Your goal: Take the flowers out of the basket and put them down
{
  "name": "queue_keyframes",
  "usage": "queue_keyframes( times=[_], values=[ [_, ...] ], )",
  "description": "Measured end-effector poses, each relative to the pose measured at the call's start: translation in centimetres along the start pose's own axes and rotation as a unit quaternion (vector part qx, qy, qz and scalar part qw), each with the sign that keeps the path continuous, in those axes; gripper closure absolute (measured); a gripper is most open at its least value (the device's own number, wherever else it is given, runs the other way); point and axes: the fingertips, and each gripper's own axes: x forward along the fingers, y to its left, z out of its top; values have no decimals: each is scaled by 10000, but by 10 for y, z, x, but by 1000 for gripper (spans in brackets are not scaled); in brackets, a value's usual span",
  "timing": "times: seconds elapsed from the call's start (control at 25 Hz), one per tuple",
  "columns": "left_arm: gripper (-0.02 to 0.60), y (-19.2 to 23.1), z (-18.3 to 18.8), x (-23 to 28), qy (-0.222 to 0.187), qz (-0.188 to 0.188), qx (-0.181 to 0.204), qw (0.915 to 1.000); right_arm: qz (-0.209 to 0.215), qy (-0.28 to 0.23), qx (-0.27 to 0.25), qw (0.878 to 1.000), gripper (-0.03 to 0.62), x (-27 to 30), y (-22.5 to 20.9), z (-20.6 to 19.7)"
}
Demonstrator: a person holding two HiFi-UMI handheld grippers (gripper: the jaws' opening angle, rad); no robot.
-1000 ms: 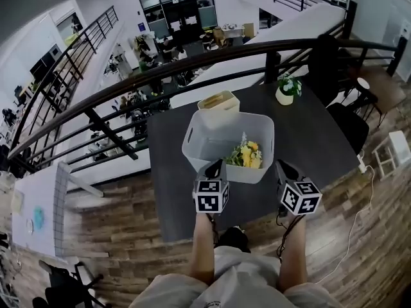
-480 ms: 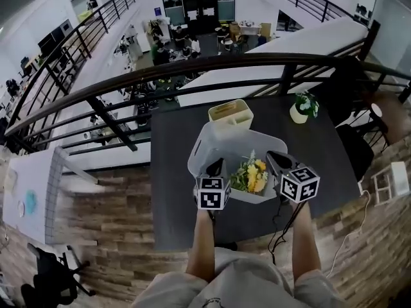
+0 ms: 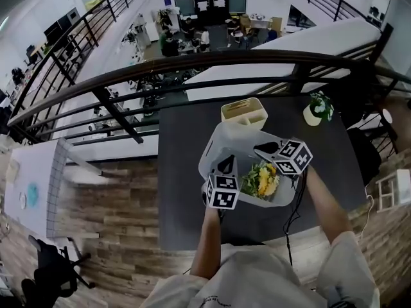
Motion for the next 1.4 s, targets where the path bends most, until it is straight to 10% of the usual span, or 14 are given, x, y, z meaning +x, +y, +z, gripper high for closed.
queue_keyframes(
  times=[0.24, 0.64, 0.84, 1.4],
  values=[
    [558, 5, 5, 2, -150, -47, -32, 9999, 799, 1115, -1023, 9853, 568, 53, 13, -40],
    [558, 17, 6, 4, -231, -66, -108, 9997, 1637, 2668, -2029, 9278, 491, 107, 38, -103],
    [558, 20, 8, 0, -252, -52, -113, 9996, 1890, 3230, -1673, 9121, 349, 125, 47, -144],
    [558, 19, 9, -1, -325, -50, -93, 9994, 1841, 4087, -1407, 8828, 388, 156, 49, -208]
  ],
)
